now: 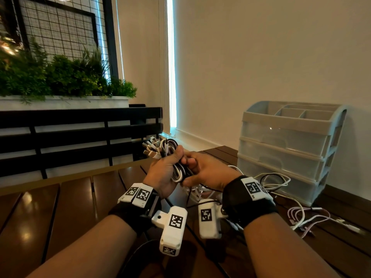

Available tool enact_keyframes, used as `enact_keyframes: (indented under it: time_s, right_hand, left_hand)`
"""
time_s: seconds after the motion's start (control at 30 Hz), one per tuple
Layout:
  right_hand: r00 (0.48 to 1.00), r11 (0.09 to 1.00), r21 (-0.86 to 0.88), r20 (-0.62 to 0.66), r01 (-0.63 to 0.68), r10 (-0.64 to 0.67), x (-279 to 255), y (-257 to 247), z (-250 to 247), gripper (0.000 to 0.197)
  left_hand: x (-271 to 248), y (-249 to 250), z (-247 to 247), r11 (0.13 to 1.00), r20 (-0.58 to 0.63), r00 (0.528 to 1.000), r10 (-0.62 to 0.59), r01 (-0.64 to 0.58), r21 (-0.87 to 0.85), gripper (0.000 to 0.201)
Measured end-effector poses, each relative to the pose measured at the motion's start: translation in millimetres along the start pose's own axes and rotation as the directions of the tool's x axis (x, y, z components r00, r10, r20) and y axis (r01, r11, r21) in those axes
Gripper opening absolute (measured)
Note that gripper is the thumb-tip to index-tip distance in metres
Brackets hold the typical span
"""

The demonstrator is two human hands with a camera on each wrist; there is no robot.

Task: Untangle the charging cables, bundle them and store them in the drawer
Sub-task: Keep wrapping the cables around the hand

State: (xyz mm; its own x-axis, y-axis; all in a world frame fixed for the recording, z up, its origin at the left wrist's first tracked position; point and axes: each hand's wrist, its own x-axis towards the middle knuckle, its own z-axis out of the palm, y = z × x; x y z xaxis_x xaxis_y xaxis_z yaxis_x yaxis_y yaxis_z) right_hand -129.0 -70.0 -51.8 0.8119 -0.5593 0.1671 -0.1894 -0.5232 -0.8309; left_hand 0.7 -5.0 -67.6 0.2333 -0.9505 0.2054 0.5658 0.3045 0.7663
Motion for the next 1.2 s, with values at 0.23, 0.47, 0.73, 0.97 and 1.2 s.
enact_keyframes:
  time_s: [0.23,0.47,0.73,0.97,1.2]
  right_hand:
    - [0.990,0.987,-0.153,-0.121,0.054,-0.073,-3.3,-8.9,-2.2,0.084]
    - [1.000,0.979,-0.205,0.024,-0.011,0.016,-3.5,-11.4,6.9,0.120]
    - [0.992,0.976,-0.214,-0.113,0.035,-0.060,-4.2,-15.5,12.3,0.110]
    - [0.985,0.980,-0.180,-0.141,0.078,-0.104,-0.8,-12.7,15.0,0.110]
    - [0.996,0.959,-0.270,-0.018,0.081,-0.089,-3.5,-14.4,6.6,0.094]
  left_hand:
    - [-10.5,1.6,10.7,0.998,0.022,0.998,0.054,-0.055,0.043,0.021]
    - [-11.2,-3.9,14.3,0.997,-0.087,0.995,0.041,-0.046,-0.059,0.040]
    - [-10.5,-0.8,15.8,0.999,-0.108,0.993,0.042,-0.045,-0.029,0.039]
    - [-13.1,2.4,14.2,0.999,-0.109,0.993,0.037,-0.039,-0.017,0.043]
    - [-10.9,2.5,7.0,0.998,-0.162,0.984,0.071,-0.070,0.008,0.037]
